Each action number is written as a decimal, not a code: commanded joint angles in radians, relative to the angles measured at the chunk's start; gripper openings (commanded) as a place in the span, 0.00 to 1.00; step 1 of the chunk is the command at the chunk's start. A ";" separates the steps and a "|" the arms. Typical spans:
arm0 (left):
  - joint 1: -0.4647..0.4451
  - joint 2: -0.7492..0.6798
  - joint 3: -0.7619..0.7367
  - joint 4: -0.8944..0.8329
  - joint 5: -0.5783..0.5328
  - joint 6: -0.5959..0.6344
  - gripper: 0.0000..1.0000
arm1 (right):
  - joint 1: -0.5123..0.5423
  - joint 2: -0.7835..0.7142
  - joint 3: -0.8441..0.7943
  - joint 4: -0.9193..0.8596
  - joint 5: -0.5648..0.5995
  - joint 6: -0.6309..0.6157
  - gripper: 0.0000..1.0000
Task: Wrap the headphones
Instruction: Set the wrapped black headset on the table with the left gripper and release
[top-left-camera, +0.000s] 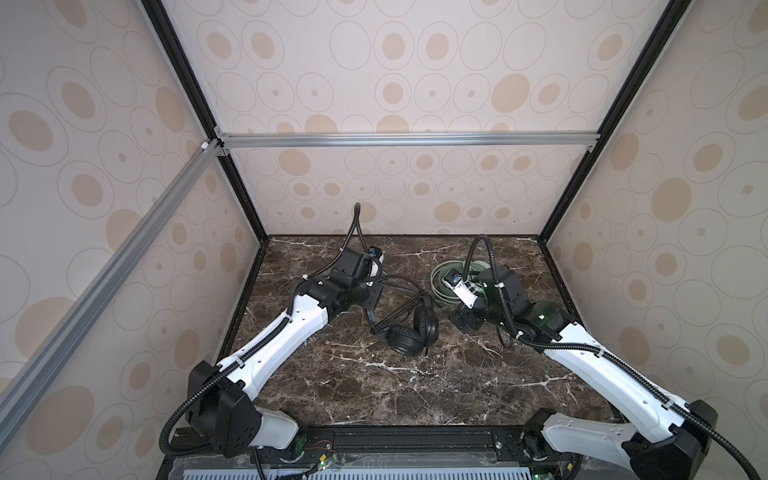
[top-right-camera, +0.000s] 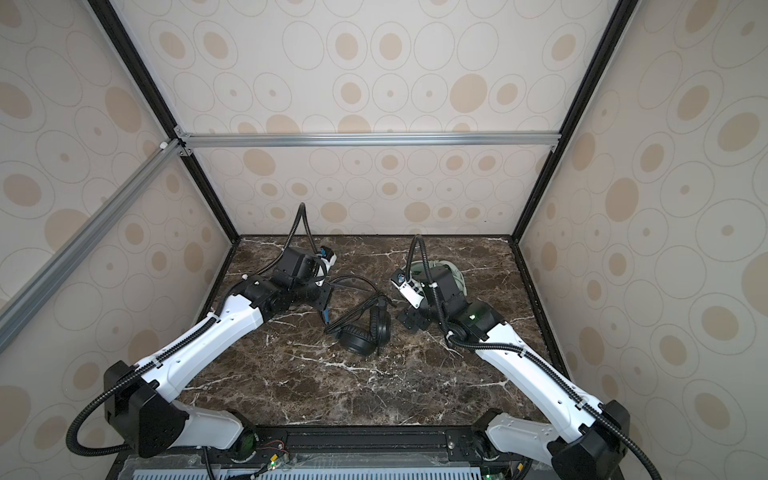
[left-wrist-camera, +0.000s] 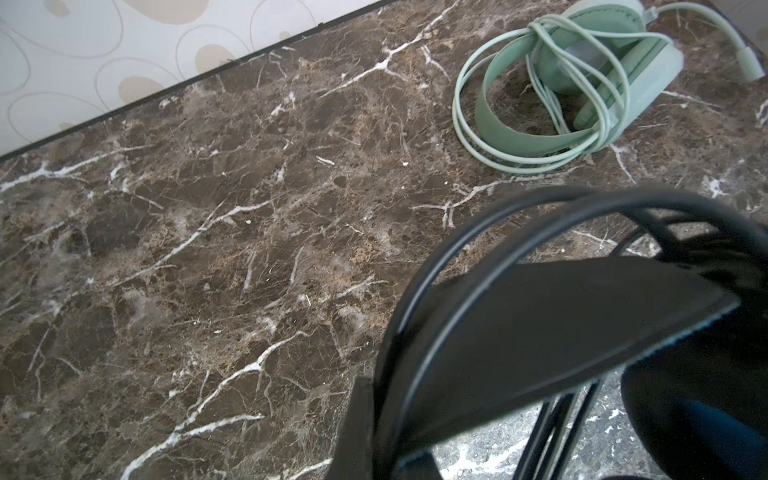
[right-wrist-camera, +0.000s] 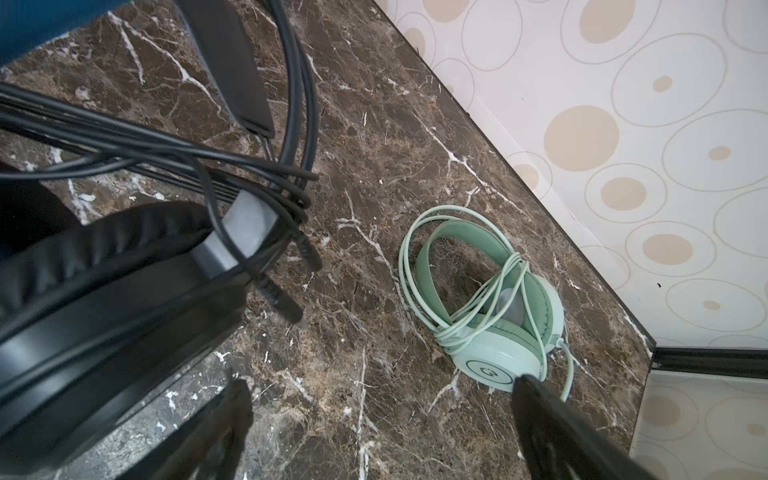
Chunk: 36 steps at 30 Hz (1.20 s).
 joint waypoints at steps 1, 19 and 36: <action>0.041 -0.027 -0.014 0.055 0.050 -0.069 0.00 | -0.006 -0.016 0.020 -0.007 0.014 0.039 1.00; 0.248 0.061 -0.246 0.448 0.156 -0.308 0.00 | -0.009 -0.002 0.044 0.025 -0.028 0.208 1.00; 0.304 0.260 -0.172 0.611 0.148 -0.418 0.00 | -0.009 -0.005 0.017 0.047 -0.047 0.253 1.00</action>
